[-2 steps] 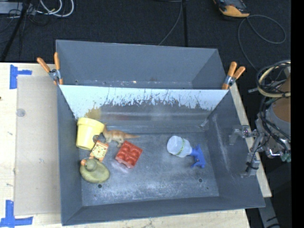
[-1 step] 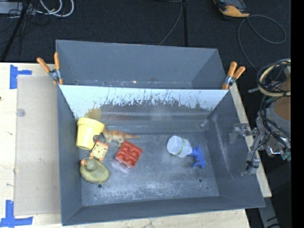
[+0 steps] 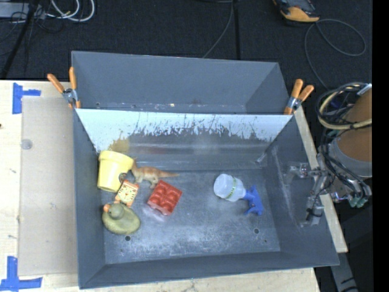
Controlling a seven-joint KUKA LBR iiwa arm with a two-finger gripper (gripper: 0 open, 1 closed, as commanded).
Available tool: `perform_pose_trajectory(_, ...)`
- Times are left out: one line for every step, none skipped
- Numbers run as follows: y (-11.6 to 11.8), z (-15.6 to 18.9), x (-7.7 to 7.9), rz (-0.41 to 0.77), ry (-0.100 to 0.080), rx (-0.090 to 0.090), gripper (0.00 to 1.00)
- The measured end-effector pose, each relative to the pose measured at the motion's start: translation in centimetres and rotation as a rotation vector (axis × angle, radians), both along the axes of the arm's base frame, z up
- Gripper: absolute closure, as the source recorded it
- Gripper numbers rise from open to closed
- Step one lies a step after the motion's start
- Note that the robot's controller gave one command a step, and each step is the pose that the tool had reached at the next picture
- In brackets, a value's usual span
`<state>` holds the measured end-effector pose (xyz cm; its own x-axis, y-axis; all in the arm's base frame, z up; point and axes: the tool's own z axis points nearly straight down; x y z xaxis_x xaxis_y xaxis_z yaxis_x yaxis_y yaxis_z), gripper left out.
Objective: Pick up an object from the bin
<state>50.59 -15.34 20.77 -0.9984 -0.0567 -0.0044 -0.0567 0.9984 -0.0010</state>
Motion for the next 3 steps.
perform_pose_trajectory(4.0, -5.3, 0.4, -0.054, 0.006, 0.002, 0.0)
perform_pose_trajectory(3.5, -9.5, 3.1, -0.04, 0.0, 0.004, 0.0)
perform_pose_trajectory(3.7, -11.7, 2.8, 0.098, 0.006, -0.001, 0.0)
